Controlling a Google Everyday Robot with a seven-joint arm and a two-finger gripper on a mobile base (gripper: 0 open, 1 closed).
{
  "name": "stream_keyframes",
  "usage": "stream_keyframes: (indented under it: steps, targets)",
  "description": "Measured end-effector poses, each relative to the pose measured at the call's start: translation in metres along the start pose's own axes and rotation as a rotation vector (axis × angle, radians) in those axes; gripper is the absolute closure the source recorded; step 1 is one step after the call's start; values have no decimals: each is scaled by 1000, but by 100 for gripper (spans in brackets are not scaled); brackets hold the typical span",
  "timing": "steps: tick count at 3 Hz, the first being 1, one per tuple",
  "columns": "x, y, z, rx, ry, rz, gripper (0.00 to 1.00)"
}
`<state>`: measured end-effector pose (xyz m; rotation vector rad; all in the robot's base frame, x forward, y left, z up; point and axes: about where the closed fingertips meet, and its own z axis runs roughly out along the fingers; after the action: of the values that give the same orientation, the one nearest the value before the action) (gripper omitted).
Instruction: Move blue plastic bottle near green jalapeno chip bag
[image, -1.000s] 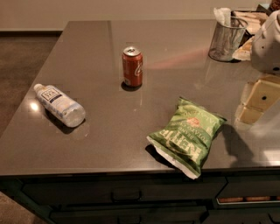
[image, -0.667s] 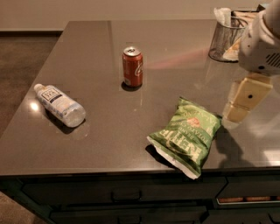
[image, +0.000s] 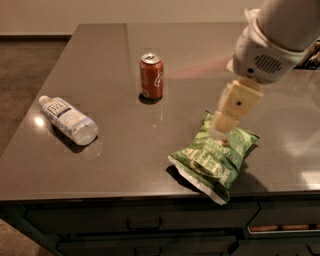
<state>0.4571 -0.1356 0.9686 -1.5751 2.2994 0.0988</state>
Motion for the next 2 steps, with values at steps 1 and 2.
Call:
stream_keyframes:
  steps: [1,2]
  targets:
    - [-38,15,12,-22,-48,39,0]
    - [-78,27,32,-4,-53,58,0]
